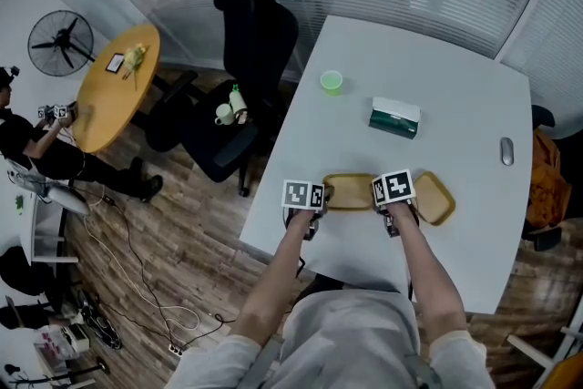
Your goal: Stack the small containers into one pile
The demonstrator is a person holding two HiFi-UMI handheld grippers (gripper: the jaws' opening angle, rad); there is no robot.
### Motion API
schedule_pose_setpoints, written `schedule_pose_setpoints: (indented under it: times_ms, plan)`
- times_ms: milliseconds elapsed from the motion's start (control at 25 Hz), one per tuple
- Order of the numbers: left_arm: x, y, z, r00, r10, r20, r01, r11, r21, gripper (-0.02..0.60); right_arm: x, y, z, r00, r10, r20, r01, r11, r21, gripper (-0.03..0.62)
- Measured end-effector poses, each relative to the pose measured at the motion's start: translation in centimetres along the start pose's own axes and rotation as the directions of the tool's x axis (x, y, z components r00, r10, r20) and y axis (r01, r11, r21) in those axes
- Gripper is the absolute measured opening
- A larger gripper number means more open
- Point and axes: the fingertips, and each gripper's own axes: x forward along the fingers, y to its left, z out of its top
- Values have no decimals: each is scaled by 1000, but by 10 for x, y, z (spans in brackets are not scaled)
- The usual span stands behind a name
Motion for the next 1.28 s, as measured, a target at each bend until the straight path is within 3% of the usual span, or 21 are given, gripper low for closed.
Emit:
schedule_pose_setpoints:
  times_ms: [320,680,880,1080,1160,1280]
  plan:
    - [-13,0,18,999,24,48,-26,999,36,186,-19,-6,10,997,-11,73,10,1000,10,104]
    - [0,-57,28,999,-21,25,16,982,190,184,-45,-30,-9,992,-28,126,21,998,57,103]
    - [18,-97,27,998,-64,-24,68,955,288,184,-62,-48,-29,985,-50,163,29,991,129,100]
    - [37,-140,34,988,-133,-82,155,895,419,184,-86,-71,-44,963,-100,250,43,974,223,82]
    - [44,-163,39,979,-188,-81,204,850,486,184,-98,-82,-52,947,-135,293,52,960,274,75]
    - [49,-198,42,959,-265,-103,273,758,592,184,-112,-95,-67,927,-181,330,66,941,331,76]
